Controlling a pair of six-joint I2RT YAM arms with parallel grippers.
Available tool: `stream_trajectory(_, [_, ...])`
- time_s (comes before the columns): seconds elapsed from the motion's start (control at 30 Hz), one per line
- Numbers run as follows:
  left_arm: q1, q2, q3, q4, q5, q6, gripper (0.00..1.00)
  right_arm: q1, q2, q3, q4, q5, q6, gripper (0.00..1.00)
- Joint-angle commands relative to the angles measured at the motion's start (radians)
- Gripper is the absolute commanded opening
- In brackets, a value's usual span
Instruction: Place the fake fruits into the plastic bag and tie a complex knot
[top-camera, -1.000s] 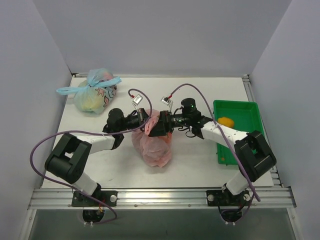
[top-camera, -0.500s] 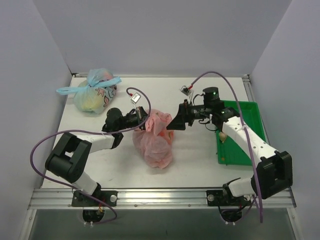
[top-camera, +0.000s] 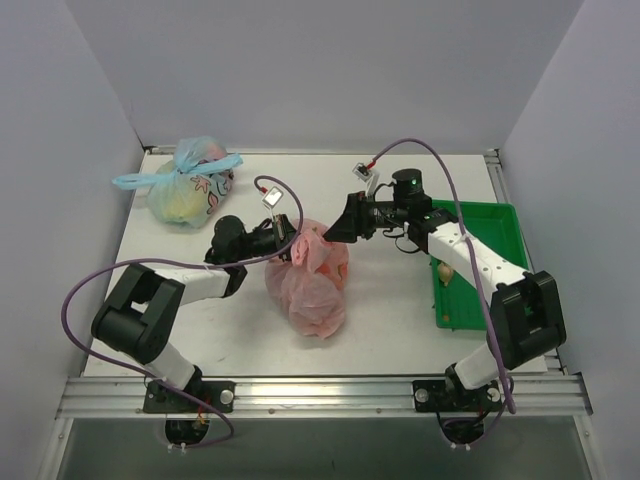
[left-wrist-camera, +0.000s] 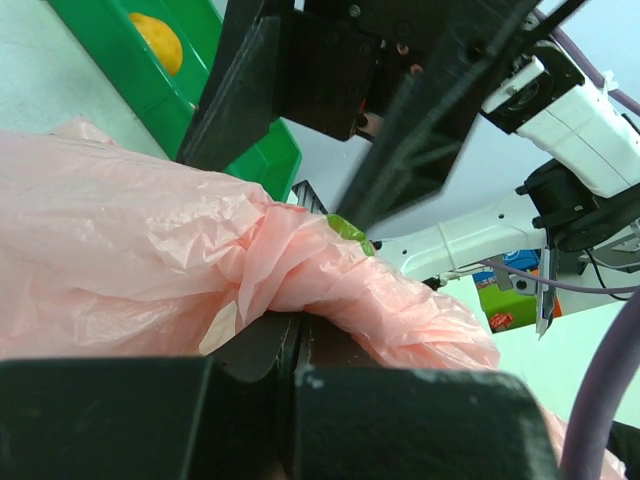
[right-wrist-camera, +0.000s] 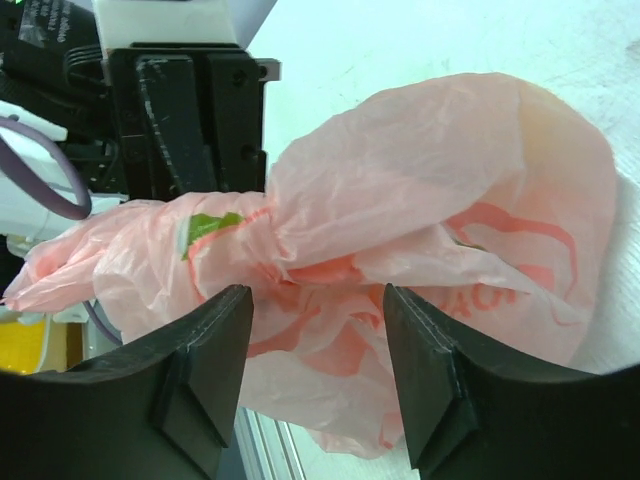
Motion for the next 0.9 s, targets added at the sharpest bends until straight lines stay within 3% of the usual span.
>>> stream_trajectory(0.0, [0.002, 0.002, 0.011, 0.065, 0.007, 0.026, 0.00, 0.050, -0.028, -0.021, 0.108, -0.056, 0.032, 0.59])
stream_trajectory(0.3, [-0.010, 0.024, 0.041, 0.073, -0.030, -0.015, 0.00, 0.156, -0.027, -0.066, 0.099, -0.044, 0.000, 0.71])
stream_trajectory(0.63, [-0.022, 0.019, 0.083, 0.104, -0.059, -0.041, 0.00, 0.186, 0.128, -0.041, 0.546, -0.051, 0.382, 0.80])
stream_trajectory(0.77, [0.002, 0.010, 0.090, 0.032, -0.088, 0.023, 0.00, 0.205, 0.089, -0.034, 0.510, -0.013, 0.383, 0.81])
stream_trajectory(0.87, [0.016, 0.014, 0.077, 0.022, -0.086, 0.023, 0.00, 0.195, 0.023, -0.038, 0.380, -0.016, 0.299, 0.82])
